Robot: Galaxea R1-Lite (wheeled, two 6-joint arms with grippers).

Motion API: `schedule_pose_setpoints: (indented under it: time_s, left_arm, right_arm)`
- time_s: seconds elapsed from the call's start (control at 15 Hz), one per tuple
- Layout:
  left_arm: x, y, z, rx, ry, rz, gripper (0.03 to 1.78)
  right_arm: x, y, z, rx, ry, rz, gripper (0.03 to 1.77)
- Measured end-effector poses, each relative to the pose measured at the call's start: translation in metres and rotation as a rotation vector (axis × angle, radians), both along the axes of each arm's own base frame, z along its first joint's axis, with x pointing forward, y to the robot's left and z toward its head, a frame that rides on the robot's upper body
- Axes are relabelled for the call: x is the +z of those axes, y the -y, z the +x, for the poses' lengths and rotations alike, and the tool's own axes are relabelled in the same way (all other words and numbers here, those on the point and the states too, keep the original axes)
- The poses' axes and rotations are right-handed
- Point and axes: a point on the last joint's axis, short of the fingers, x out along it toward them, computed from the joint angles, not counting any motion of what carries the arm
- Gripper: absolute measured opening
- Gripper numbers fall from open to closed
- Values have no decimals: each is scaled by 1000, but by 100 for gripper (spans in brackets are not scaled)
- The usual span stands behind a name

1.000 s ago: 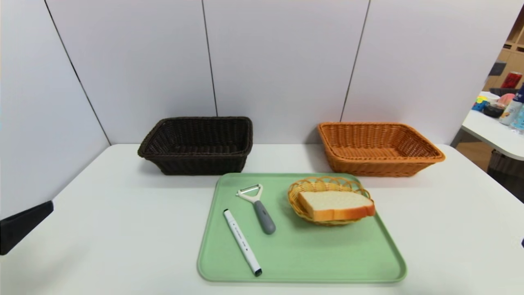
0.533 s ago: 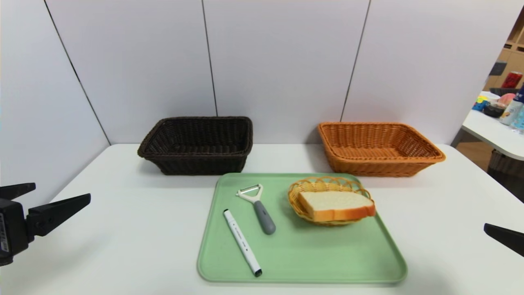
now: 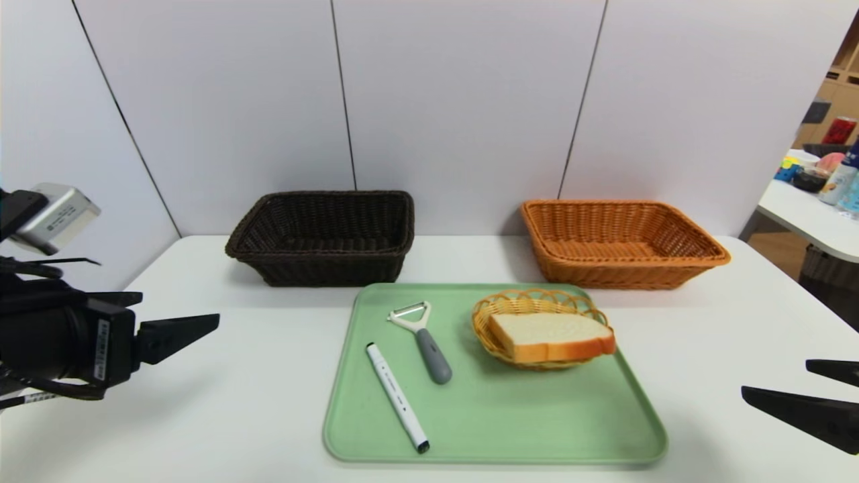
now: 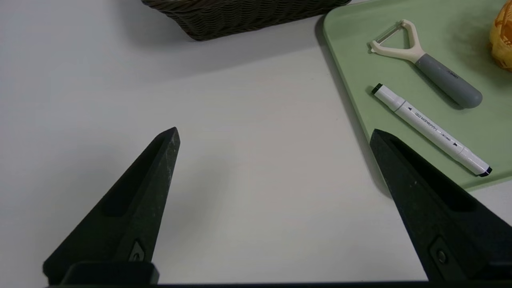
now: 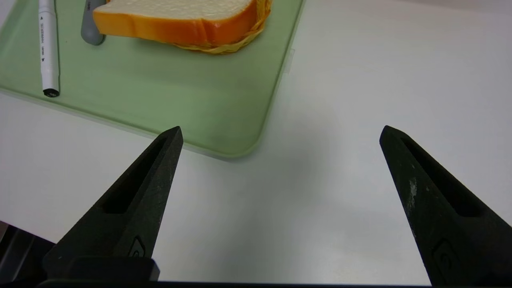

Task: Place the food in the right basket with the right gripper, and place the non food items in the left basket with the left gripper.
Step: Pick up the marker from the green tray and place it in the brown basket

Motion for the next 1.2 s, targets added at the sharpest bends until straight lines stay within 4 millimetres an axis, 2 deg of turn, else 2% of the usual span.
schedule_pose_setpoints:
  time_s: [0.33, 0.67, 0.93, 1.2]
  left_arm:
    - [-8, 32, 33, -8, -91, 49, 169]
    - [-18, 84, 54, 68, -172, 55, 169]
    - [-37, 124, 52, 189, -279, 43, 169]
    - [-47, 156, 48, 184, -326, 32, 169]
  right_arm:
    - [-1, -2, 14, -1, -39, 3, 170]
    - [-3, -2, 20, -23, -61, 17, 170]
    - [-5, -2, 23, -51, -65, 51, 170]
    - [-6, -2, 23, -62, -76, 63, 170]
